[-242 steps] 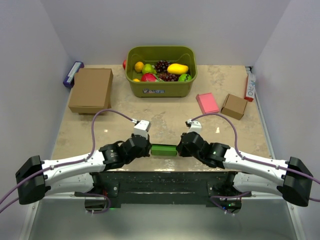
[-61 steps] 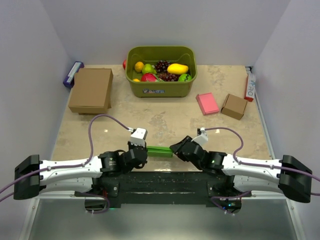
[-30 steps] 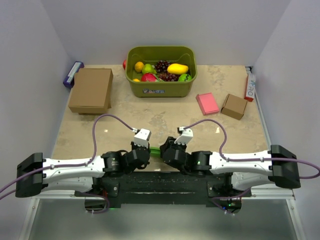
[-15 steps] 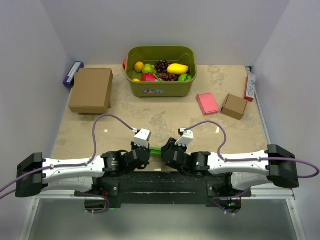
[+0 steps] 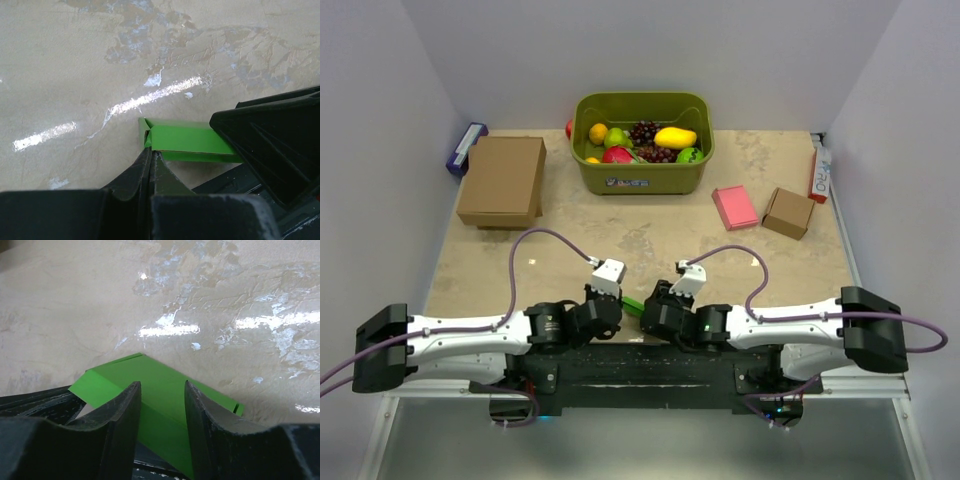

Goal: Fold the paper box

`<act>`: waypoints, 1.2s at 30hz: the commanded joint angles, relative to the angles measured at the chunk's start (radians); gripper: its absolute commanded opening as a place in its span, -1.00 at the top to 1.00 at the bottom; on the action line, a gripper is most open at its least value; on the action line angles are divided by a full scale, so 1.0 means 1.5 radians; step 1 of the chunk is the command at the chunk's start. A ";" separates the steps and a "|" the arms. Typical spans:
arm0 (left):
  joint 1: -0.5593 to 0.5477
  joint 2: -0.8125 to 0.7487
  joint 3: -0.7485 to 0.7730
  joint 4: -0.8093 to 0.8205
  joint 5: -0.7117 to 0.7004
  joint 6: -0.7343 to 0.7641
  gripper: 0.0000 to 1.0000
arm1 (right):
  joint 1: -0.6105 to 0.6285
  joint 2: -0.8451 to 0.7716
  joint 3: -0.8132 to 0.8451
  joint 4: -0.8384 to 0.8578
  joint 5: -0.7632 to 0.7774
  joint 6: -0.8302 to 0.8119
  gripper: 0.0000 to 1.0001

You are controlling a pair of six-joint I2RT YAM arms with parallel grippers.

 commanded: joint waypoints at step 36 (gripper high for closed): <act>0.057 0.032 0.078 0.046 0.163 0.167 1.00 | 0.026 -0.044 -0.016 0.046 -0.132 -0.539 -0.61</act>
